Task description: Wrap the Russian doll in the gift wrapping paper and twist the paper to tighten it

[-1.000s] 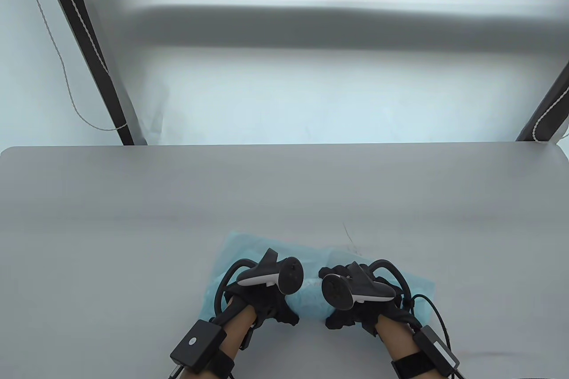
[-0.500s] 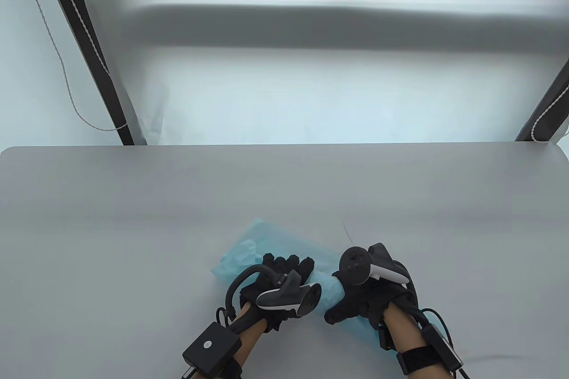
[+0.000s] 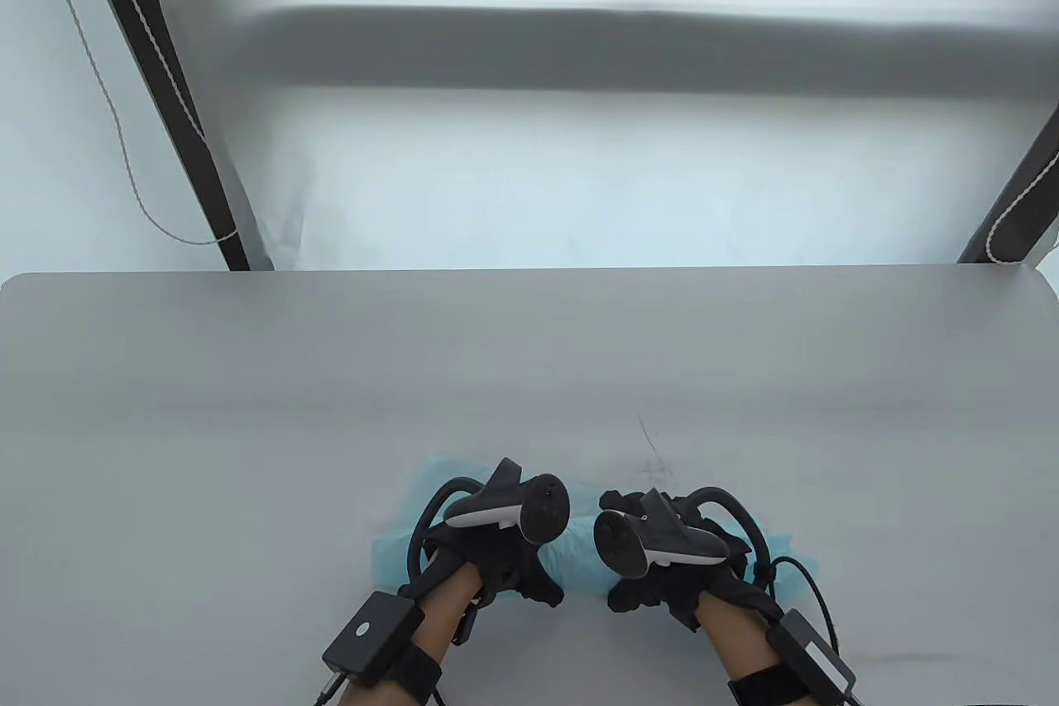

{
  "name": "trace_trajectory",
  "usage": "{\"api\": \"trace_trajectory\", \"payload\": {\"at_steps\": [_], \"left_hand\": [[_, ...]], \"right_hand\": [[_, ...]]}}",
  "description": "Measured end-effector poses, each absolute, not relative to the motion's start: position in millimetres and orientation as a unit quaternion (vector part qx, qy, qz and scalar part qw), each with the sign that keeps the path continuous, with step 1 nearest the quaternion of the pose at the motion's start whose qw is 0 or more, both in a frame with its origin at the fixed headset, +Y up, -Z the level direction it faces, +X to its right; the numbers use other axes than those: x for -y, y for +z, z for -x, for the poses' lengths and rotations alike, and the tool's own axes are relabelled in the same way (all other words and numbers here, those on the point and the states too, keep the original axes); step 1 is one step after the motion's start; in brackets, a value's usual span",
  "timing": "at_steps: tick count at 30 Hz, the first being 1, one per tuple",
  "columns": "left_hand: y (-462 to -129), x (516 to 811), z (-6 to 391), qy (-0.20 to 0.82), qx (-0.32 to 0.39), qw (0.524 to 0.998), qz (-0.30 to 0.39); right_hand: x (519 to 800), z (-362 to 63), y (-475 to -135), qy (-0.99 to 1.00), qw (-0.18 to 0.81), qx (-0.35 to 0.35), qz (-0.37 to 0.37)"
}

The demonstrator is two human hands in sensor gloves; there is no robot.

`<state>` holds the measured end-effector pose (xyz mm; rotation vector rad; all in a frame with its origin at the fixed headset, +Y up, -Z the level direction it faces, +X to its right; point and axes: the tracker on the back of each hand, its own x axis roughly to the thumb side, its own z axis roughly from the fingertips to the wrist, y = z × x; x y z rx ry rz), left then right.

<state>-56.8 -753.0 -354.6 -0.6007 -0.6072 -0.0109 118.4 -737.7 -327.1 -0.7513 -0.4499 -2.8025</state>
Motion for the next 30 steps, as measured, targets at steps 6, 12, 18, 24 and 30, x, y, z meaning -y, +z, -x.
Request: {"api": "trace_trajectory", "payload": {"at_steps": [6, 12, 18, 24, 30], "left_hand": [[-342.4, 750.2, 51.0, -0.065, 0.277, 0.933, 0.221], [-327.3, 754.7, 21.8, -0.249, 0.311, 0.912, 0.102], [-336.8, 754.8, 30.0, -0.172, 0.323, 0.926, 0.098], [-346.3, 753.0, 37.4, -0.094, 0.307, 0.918, 0.233], [-349.7, 754.6, 50.5, -0.048, 0.298, 0.906, 0.297]], "right_hand": [[741.9, -130.0, -337.4, -0.955, 0.031, 0.187, 0.229], [743.3, -145.0, -349.4, -0.94, -0.046, 0.288, 0.177], [740.3, -140.3, -344.7, -0.946, -0.02, 0.261, 0.191], [733.8, -116.5, -327.6, -0.94, 0.194, 0.128, 0.249], [735.6, -117.3, -329.0, -0.944, 0.134, 0.125, 0.276]]}}
